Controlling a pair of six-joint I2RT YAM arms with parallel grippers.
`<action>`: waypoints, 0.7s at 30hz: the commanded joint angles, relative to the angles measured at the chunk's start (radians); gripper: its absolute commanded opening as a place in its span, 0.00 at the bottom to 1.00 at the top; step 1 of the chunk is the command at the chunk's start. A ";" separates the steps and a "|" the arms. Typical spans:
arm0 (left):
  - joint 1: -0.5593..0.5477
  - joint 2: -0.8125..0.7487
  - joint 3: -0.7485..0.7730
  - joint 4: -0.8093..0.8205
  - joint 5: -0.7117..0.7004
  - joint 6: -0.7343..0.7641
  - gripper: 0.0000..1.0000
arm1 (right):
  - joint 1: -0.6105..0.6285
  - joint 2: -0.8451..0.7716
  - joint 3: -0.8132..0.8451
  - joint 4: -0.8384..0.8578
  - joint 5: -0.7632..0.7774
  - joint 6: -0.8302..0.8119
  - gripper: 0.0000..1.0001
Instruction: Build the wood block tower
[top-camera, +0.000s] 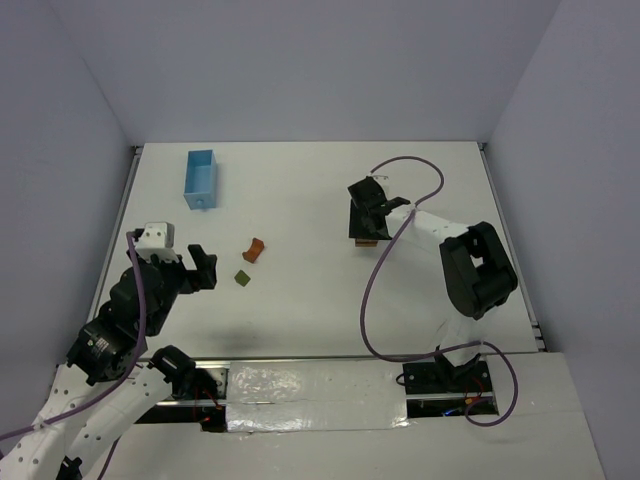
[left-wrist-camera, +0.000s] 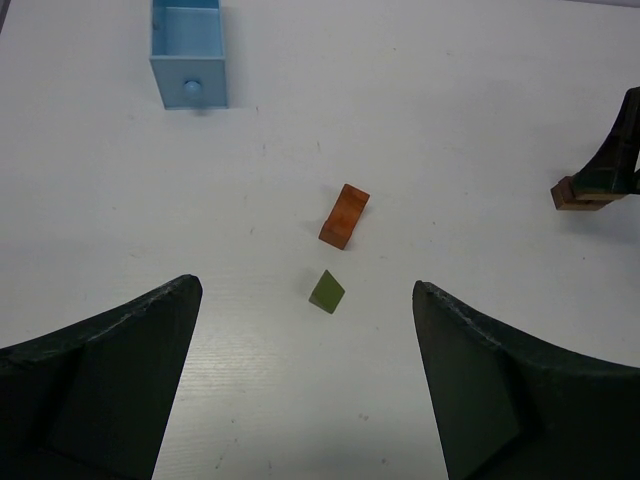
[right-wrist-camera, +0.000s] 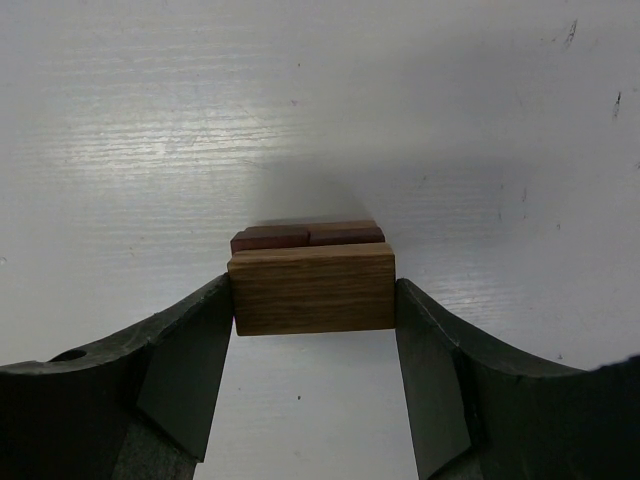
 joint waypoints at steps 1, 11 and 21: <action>0.000 0.013 -0.001 0.039 0.008 0.025 1.00 | -0.009 0.002 0.016 0.024 0.000 -0.009 0.46; 0.002 0.016 -0.003 0.039 0.008 0.025 0.99 | -0.012 -0.024 0.015 0.035 -0.005 -0.006 0.46; 0.000 0.017 -0.001 0.039 0.013 0.027 1.00 | -0.012 -0.051 0.001 0.049 0.000 0.018 0.47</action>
